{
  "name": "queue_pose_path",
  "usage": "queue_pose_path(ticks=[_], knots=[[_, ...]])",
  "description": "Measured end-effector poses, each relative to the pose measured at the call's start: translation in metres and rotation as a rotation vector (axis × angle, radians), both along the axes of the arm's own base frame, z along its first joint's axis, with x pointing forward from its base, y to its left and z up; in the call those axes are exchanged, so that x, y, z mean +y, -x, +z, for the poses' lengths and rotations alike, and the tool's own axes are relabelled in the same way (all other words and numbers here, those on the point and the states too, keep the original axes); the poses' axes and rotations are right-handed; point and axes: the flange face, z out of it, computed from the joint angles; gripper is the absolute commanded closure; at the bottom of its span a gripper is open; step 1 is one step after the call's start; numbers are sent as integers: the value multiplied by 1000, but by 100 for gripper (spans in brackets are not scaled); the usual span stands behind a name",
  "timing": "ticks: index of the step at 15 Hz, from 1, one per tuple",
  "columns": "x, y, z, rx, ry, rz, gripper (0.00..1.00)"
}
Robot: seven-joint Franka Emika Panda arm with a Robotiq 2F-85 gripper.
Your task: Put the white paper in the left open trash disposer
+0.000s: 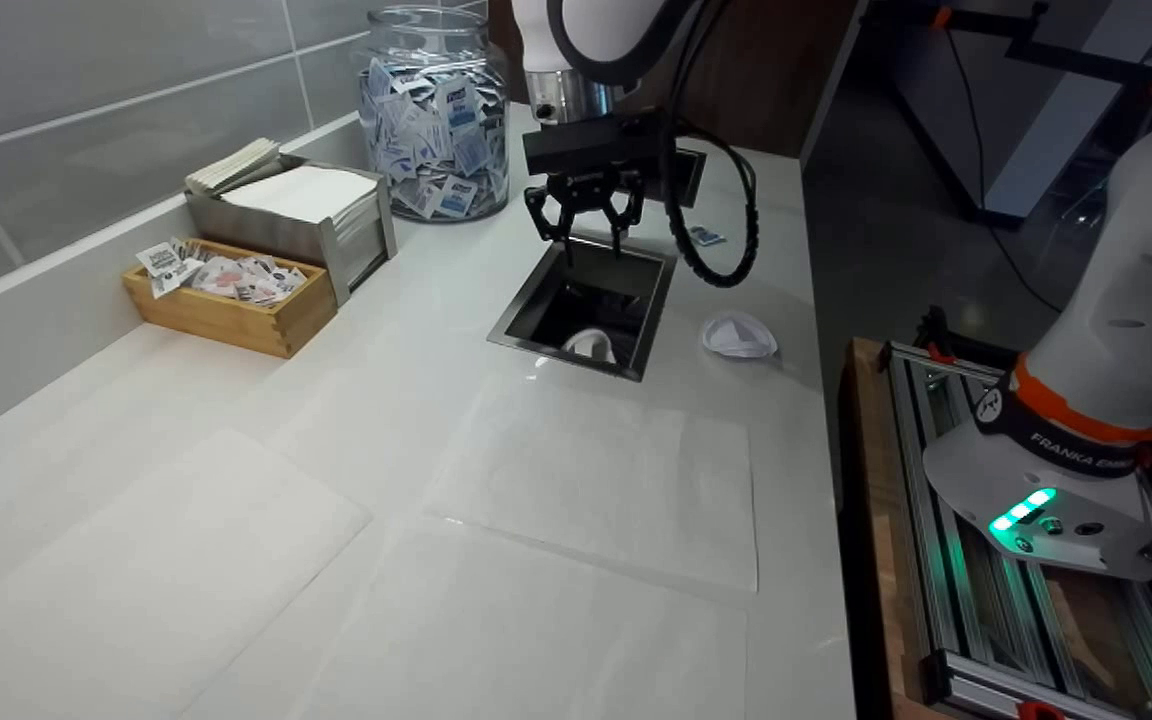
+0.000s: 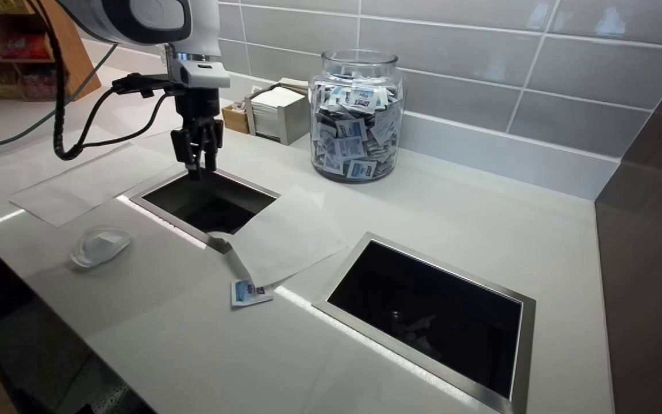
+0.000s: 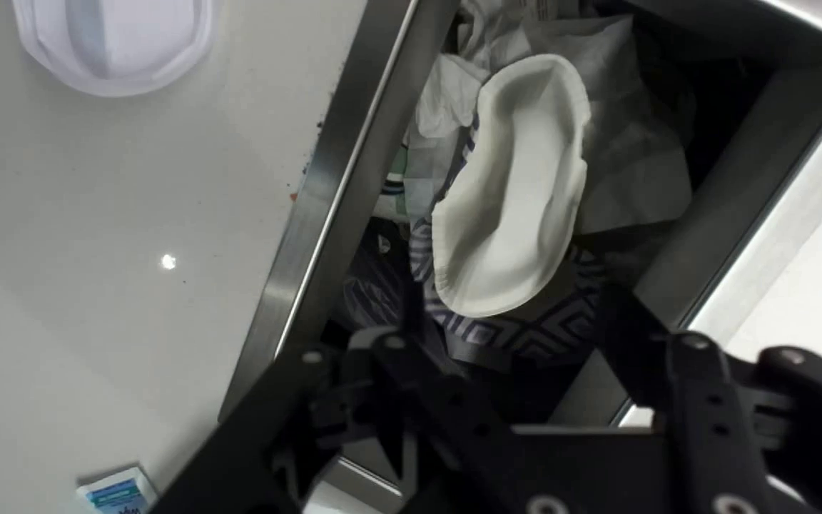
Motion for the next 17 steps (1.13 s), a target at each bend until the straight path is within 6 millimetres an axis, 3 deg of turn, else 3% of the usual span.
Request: queue_pose_path(ticks=[6, 8, 12, 14, 17], knots=[[2, 1, 30, -44, -2, 9, 0], [-1, 4, 53, -62, 13, 18, 0], [-13, 20, 118, -117, 79, 13, 0], [-14, 24, 128, -129, 82, 12, 0], [-13, 25, 124, -121, 84, 11, 0]])
